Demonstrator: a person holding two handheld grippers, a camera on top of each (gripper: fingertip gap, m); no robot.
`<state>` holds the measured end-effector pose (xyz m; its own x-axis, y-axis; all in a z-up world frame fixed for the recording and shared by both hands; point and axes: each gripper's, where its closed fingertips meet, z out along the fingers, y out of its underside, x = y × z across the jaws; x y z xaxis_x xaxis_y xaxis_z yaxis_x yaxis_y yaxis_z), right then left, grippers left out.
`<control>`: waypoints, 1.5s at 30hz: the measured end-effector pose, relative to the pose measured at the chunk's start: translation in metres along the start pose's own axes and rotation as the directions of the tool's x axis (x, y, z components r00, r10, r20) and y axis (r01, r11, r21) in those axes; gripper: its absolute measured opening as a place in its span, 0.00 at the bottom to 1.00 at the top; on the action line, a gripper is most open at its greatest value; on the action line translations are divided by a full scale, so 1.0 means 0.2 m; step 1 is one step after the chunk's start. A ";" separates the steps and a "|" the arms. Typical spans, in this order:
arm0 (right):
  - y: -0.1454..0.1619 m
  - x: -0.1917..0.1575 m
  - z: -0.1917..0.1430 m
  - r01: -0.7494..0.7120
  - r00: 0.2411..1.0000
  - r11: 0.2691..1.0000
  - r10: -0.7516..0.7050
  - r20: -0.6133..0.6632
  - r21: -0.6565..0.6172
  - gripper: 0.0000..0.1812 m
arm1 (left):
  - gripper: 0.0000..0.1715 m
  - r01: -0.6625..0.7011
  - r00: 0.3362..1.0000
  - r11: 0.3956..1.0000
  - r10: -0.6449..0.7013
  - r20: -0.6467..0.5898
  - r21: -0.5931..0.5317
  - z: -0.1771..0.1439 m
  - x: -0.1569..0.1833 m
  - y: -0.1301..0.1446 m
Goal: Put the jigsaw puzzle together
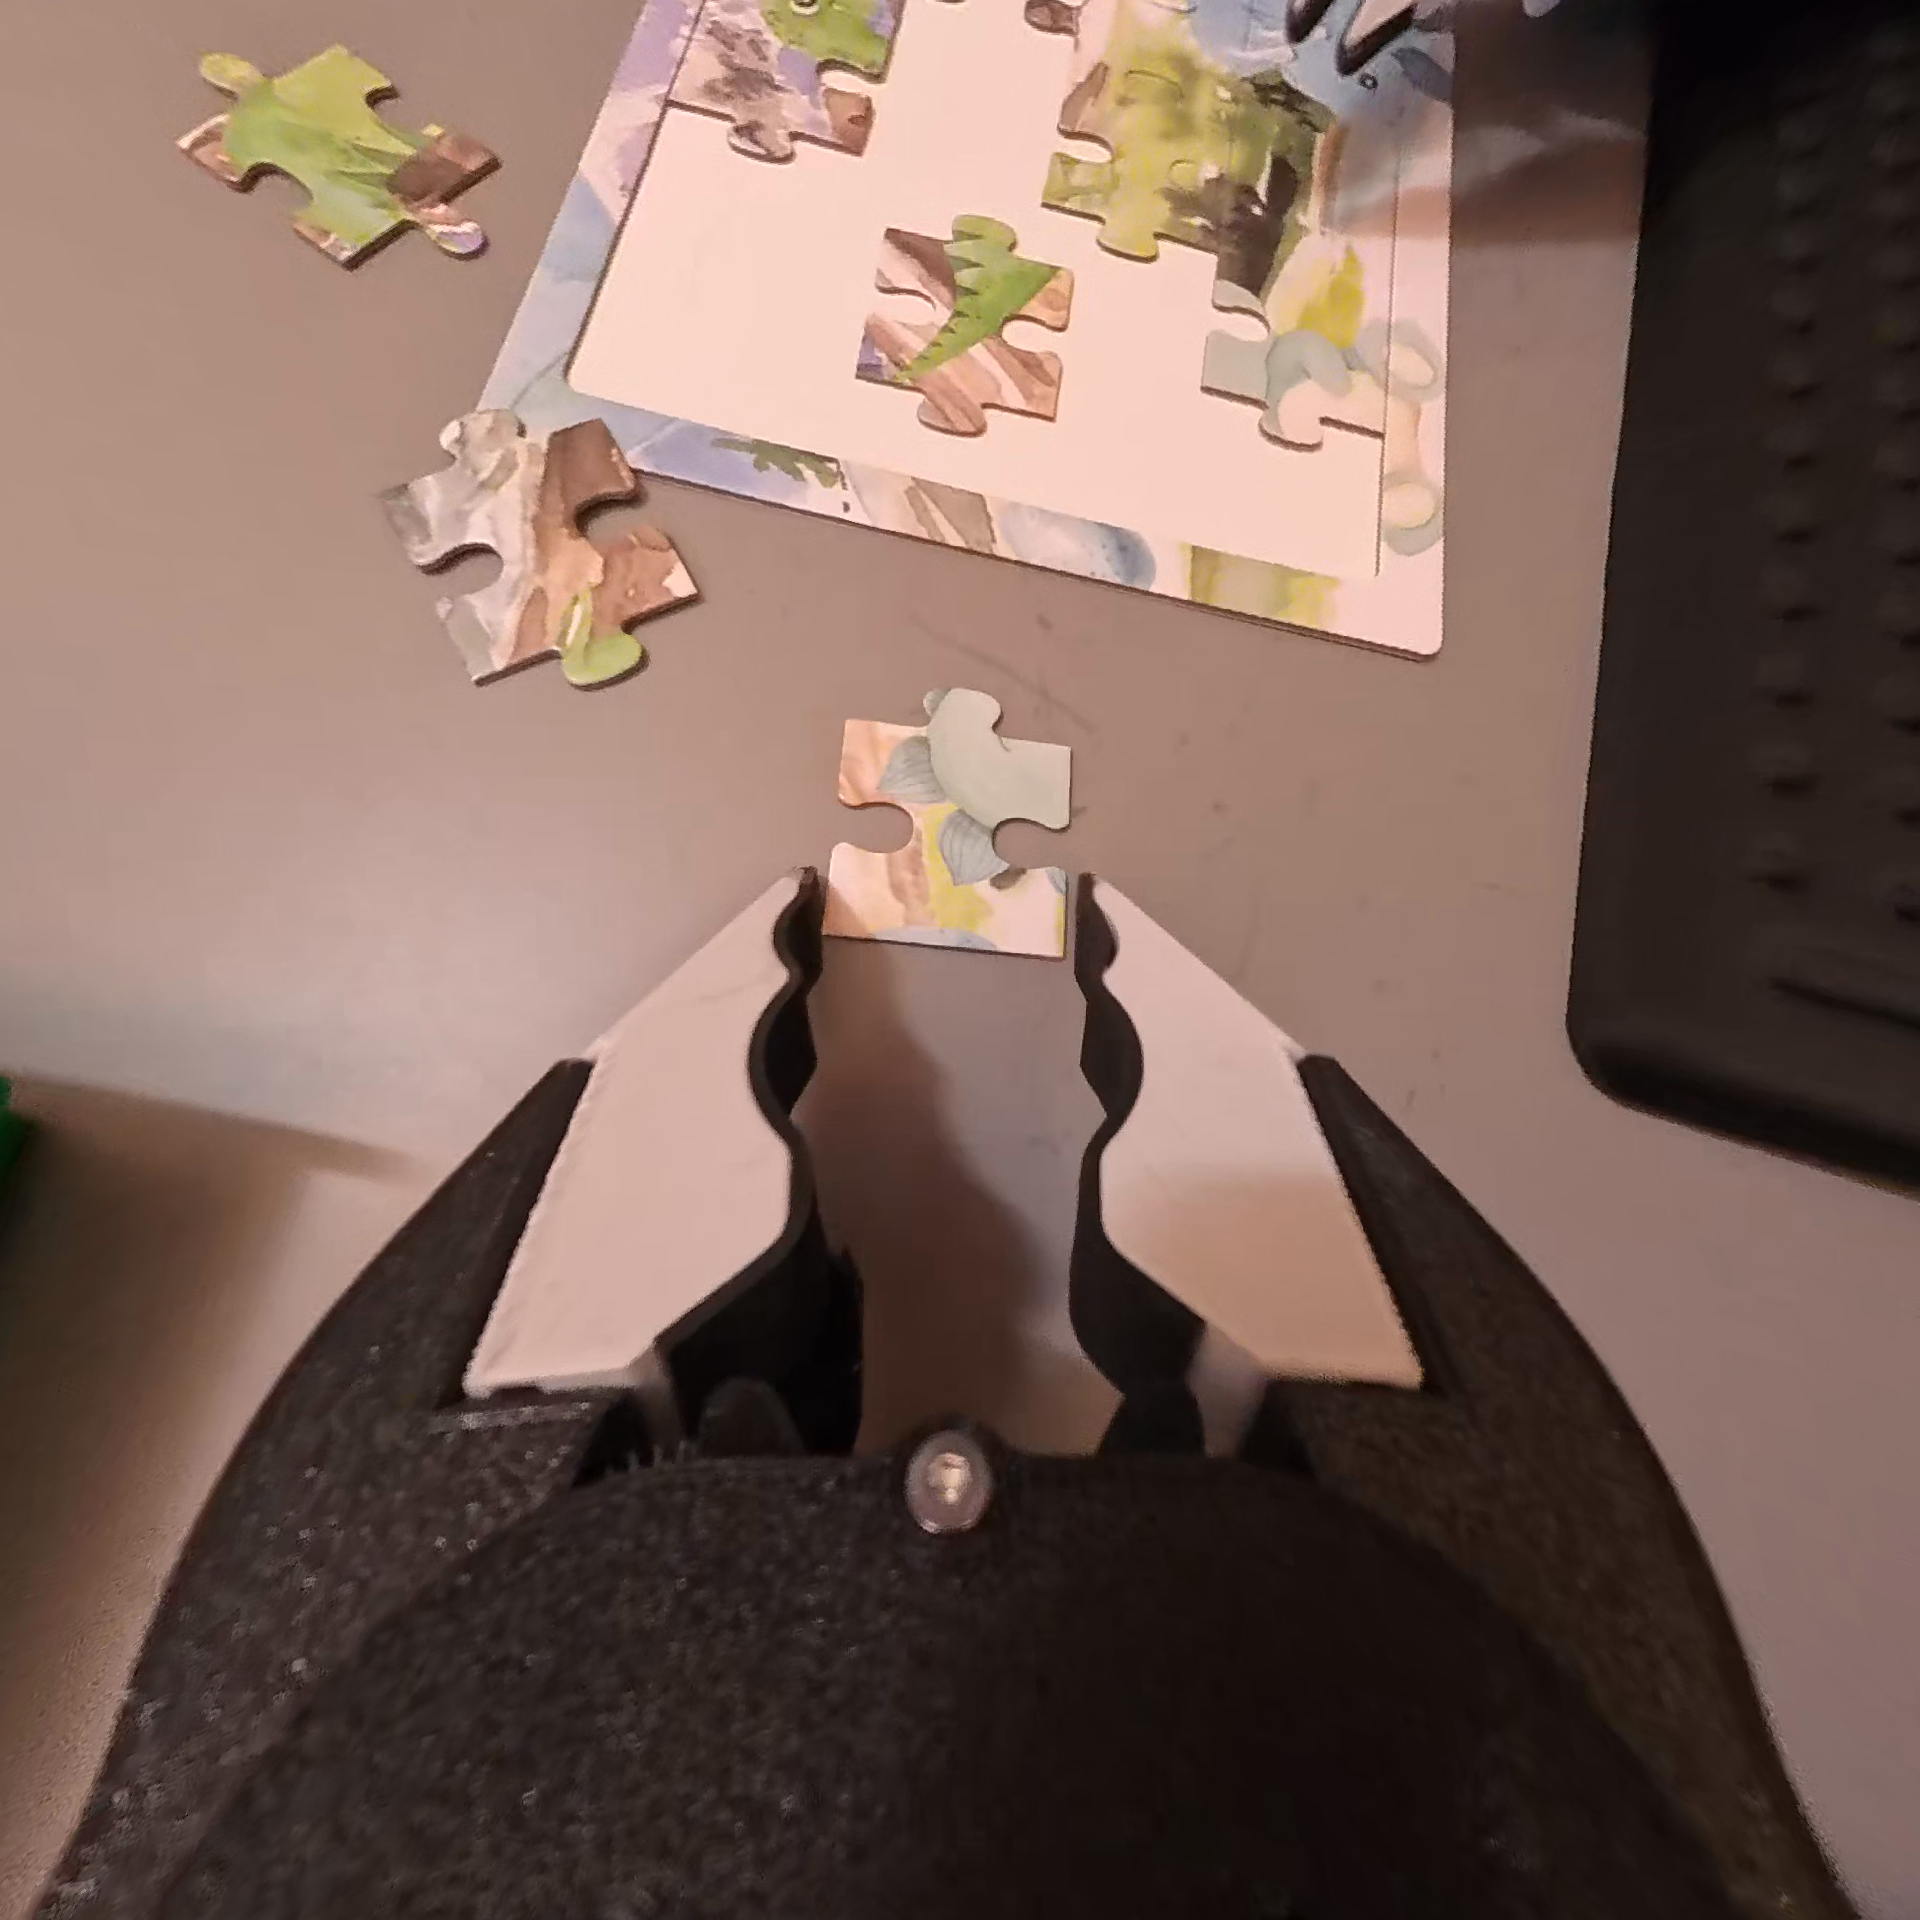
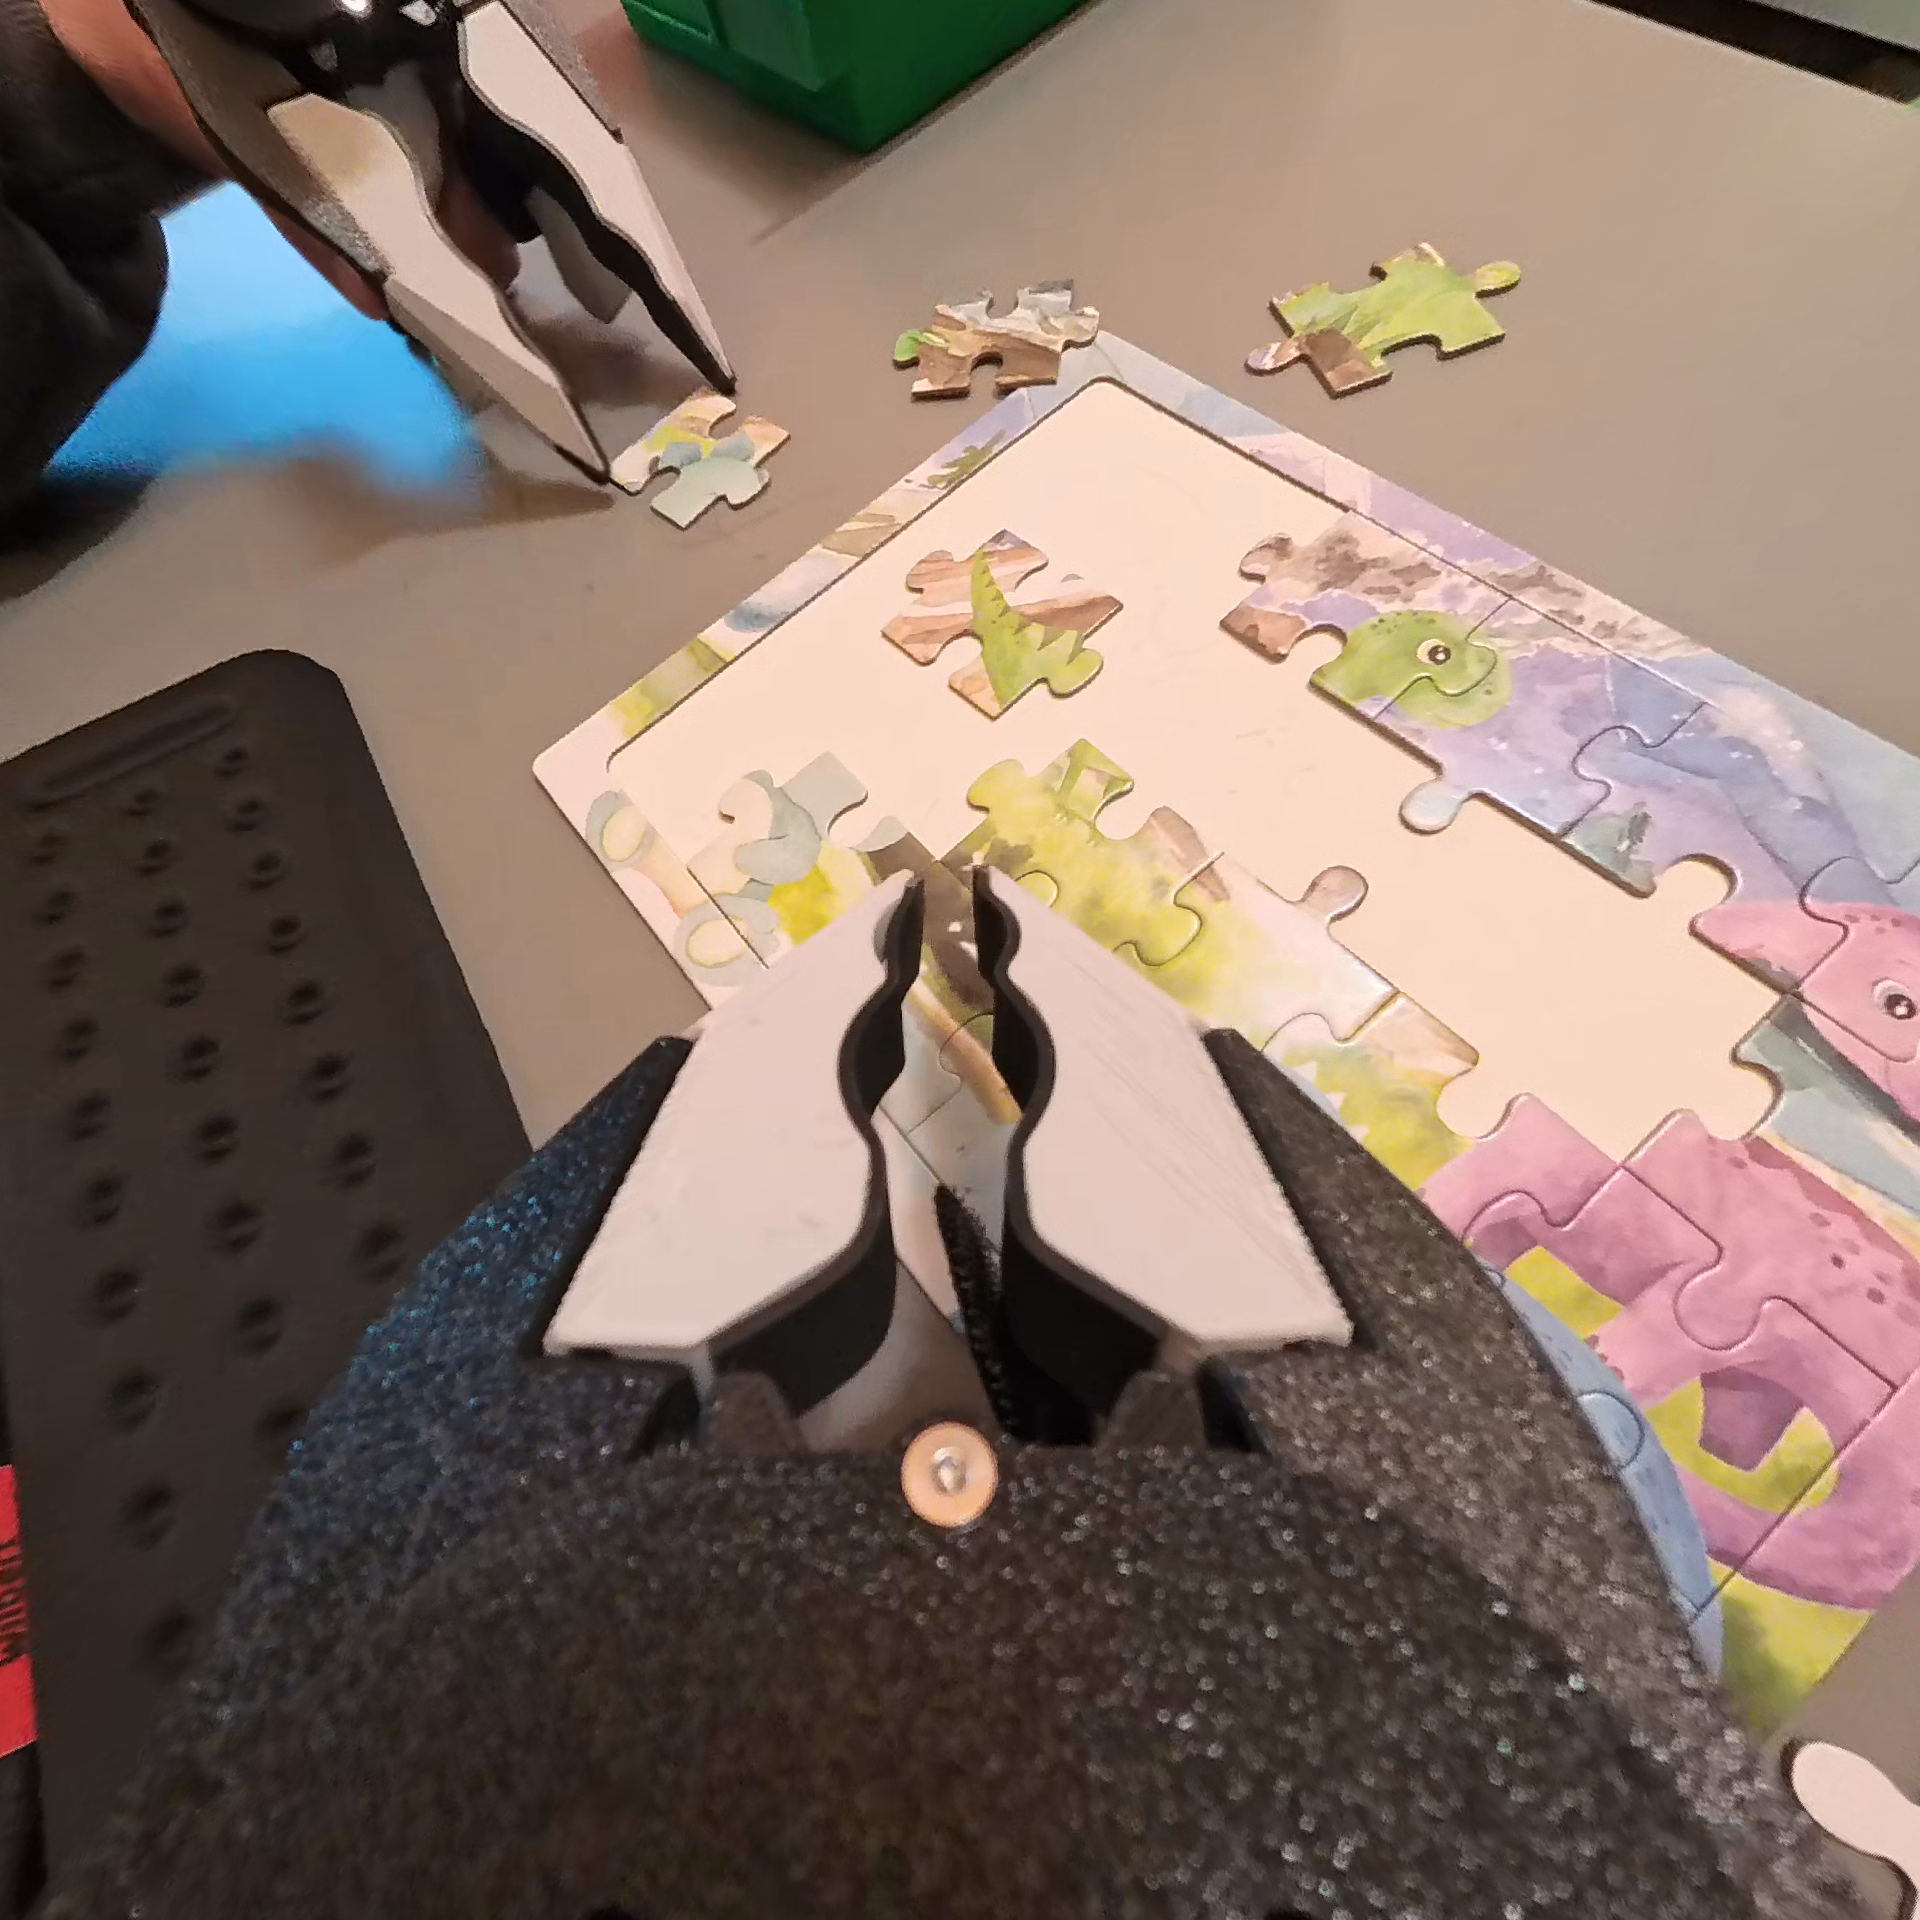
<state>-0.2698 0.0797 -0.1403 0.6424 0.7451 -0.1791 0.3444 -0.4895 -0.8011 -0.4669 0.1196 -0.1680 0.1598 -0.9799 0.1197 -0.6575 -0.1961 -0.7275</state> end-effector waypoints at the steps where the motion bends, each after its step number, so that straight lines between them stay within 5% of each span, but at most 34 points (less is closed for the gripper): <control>1: 0.00 0.00 0.00 0.000 1.000 1.000 0.000 0.001 -0.003 0.05 | 0.29 -0.033 0.999 0.999 0.033 0.005 -0.008 0.00 0.00 0.01; 11: -0.02 0.04 -0.06 0.058 0.995 0.998 -0.058 -0.076 0.009 0.04 | 0.26 -0.107 0.990 0.994 0.108 0.086 -0.021 0.00 0.02 0.01; 16: 0.13 0.51 -0.59 0.025 0.911 0.995 -0.063 -0.409 -0.098 0.06 | 0.11 -0.120 0.985 0.993 0.122 0.123 -0.020 0.00 0.05 0.02; 18: 0.32 0.64 -0.82 -0.107 0.901 0.980 0.024 -0.434 -0.166 0.13 | 0.11 -0.082 0.988 0.996 0.084 0.127 -0.019 -0.01 0.06 0.02; 21: 0.52 0.62 -0.99 -0.213 0.934 0.960 0.147 -0.325 -0.180 0.27 | 0.13 -0.010 0.992 1.000 0.011 0.130 -0.006 -0.01 0.06 0.01; 27: 0.70 0.55 -0.93 -0.186 0.944 0.951 0.104 -0.313 -0.245 0.33 | 0.15 0.042 0.969 0.993 -0.068 0.237 0.113 0.00 0.11 -0.13; 31: 0.69 0.66 -0.92 -0.207 0.915 0.961 0.124 -0.383 -0.183 0.22 | 0.15 0.015 0.942 0.987 -0.068 0.329 0.162 -0.05 0.21 -0.21; 40: 0.57 0.74 -1.01 -0.207 0.908 0.977 0.210 -0.364 0.048 0.25 | 0.15 -0.066 0.889 0.941 -0.096 0.447 0.332 -0.27 0.51 -0.42; 45: 0.59 0.73 -0.99 -0.109 0.893 0.993 0.083 -0.442 -0.034 0.27 | 0.16 -0.049 0.893 0.910 -0.144 0.426 0.412 -0.29 0.71 -0.53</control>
<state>0.0006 0.0416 -0.1478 0.9051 0.4245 0.0262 0.2953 -0.5830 -0.7569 -0.4178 -0.0006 -0.0343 0.5515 -0.8307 -0.0761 -0.3032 -0.1146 -0.9460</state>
